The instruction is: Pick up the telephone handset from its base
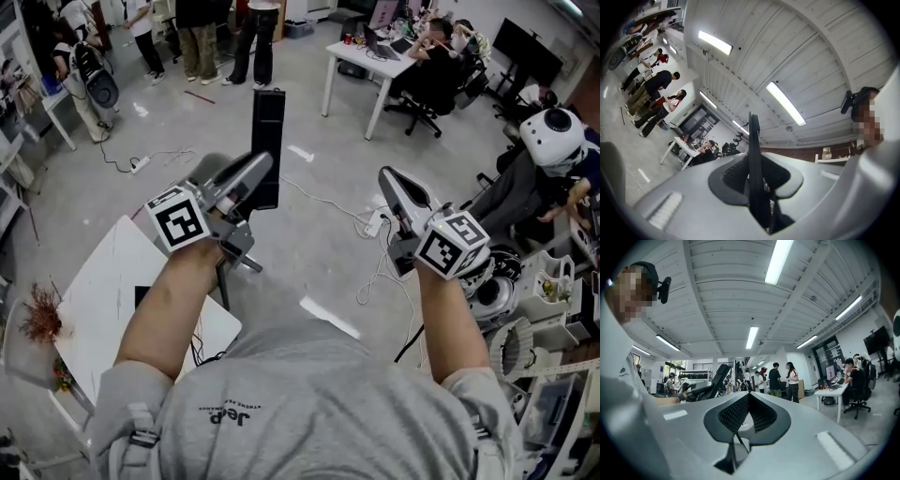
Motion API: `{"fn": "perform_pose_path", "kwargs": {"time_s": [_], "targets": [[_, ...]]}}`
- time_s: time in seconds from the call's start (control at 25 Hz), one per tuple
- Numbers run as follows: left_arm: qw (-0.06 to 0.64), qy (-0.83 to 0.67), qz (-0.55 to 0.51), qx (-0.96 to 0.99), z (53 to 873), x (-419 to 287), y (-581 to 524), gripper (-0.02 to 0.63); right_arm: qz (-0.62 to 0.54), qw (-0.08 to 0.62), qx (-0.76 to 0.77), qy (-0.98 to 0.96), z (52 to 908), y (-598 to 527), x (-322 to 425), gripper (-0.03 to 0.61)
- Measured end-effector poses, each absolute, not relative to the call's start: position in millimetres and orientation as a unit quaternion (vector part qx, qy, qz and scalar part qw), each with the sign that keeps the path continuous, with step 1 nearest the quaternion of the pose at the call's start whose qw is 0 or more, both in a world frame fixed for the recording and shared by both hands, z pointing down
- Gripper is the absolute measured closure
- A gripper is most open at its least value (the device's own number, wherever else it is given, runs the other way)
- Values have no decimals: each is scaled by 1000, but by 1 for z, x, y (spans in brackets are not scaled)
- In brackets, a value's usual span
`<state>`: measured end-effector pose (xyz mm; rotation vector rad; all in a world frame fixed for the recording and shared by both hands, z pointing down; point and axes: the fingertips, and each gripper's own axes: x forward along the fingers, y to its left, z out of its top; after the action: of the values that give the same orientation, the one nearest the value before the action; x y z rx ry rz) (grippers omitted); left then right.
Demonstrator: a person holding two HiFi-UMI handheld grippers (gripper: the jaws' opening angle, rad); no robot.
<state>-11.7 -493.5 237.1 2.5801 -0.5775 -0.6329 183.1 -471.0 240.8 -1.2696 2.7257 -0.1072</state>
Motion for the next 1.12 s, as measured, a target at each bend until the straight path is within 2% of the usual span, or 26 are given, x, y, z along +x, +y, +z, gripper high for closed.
{"fn": "perform_pose_path", "kwargs": {"time_s": [1.12], "targets": [[201, -235, -221, 925, 238, -36, -467, 476, -36, 64, -392, 917, 236, -458, 159, 575]]}}
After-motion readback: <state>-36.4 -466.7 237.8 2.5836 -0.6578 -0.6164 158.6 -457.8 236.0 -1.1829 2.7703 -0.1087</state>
